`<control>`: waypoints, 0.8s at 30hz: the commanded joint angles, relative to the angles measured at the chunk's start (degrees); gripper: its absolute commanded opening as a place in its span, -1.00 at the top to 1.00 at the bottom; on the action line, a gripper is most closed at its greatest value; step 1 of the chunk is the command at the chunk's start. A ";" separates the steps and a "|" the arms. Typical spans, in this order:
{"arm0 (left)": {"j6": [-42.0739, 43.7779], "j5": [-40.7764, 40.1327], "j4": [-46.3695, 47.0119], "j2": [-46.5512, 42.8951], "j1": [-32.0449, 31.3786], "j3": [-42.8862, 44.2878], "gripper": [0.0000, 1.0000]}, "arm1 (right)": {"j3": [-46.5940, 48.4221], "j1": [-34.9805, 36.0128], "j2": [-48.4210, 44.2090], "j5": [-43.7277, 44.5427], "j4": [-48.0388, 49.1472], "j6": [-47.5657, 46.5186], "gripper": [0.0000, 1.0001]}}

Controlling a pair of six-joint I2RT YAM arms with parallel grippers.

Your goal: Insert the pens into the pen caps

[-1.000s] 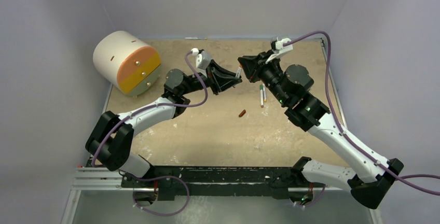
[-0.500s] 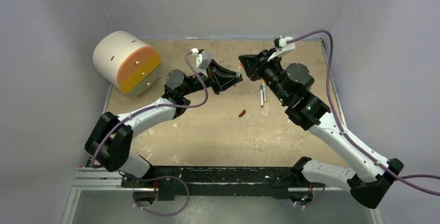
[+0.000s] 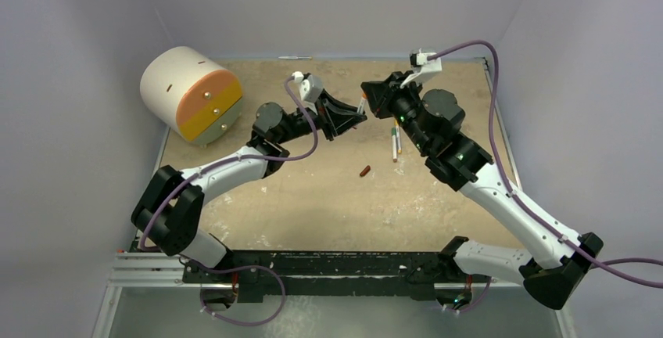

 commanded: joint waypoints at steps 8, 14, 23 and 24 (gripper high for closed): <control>2.71 -6.89 3.12 -0.83 0.83 7.71 1.00 | -2.31 0.91 0.27 -6.38 -10.32 0.04 1.00; 0.41 -6.14 4.69 0.18 2.06 10.10 1.00 | -4.07 1.45 0.91 -8.43 -13.13 -0.58 1.00; -2.19 -3.85 5.73 1.26 3.33 13.00 1.00 | -5.80 1.86 0.86 -7.99 -18.35 -1.81 1.00; -2.12 -3.74 5.51 1.23 3.44 13.03 1.00 | -5.82 1.88 0.71 -7.62 -19.05 -2.09 1.00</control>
